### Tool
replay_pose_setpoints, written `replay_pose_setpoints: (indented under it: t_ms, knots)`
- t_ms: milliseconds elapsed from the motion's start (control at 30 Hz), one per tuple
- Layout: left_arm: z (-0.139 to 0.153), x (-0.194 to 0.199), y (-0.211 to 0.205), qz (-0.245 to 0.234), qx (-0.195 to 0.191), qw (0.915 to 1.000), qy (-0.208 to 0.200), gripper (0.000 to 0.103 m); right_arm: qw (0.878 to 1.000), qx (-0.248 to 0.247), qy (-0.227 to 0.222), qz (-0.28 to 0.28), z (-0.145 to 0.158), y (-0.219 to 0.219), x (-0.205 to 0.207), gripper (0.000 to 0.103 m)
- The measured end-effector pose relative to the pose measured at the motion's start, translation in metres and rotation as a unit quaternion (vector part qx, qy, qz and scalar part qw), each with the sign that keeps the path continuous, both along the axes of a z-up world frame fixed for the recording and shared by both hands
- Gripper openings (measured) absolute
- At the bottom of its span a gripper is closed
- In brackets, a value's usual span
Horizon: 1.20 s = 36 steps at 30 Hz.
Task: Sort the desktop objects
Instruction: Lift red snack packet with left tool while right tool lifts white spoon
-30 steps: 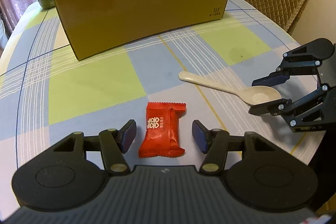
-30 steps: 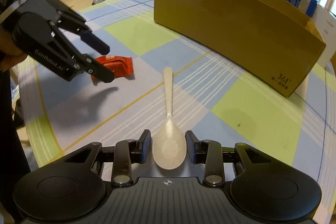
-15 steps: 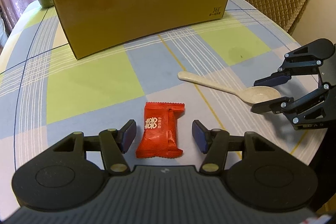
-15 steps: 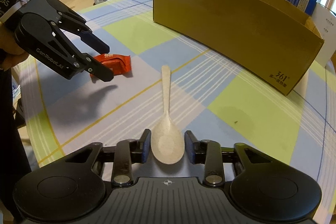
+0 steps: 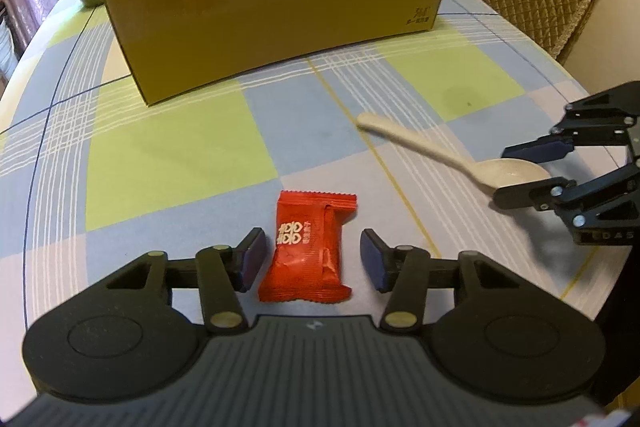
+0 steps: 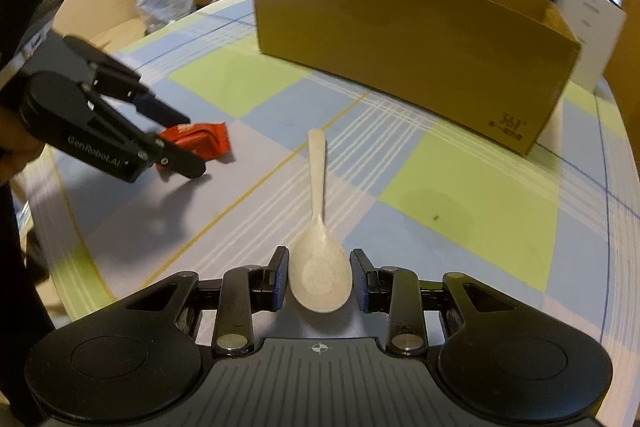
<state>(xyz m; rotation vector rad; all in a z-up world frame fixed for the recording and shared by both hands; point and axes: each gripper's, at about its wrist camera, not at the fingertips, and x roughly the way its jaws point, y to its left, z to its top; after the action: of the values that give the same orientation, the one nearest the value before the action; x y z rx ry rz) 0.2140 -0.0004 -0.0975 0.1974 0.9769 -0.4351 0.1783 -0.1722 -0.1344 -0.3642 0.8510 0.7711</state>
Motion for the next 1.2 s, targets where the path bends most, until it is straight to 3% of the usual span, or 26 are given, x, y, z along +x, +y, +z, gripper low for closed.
replay_pose_setpoints:
  t_ms: [100,133,233,633,1200]
  knots:
    - [0.001,0.003,0.002,0.014,0.002,0.9999,0.003,0.036,1.0,0.013,0.01,-0.027,0.002,-0.004,0.003,0.03]
    - [0.002,0.004,0.003,0.018,-0.001,0.9998,0.006,0.027,0.999,0.019,0.015,-0.038,0.003,-0.006,0.004,0.03]
    - [0.005,0.006,0.005,0.028,-0.009,0.9993,0.022,0.023,0.997,0.035,0.024,-0.061,0.007,-0.01,0.003,0.03]
    - [0.033,-0.026,-0.005,0.055,-0.028,0.9981,0.009,0.023,0.991,0.071,0.022,-0.11,0.039,-0.018,-0.021,0.03]
    - [0.08,-0.065,-0.018,0.059,-0.026,0.9976,-0.024,0.023,0.984,0.104,-0.018,-0.146,0.093,-0.029,-0.053,0.03]
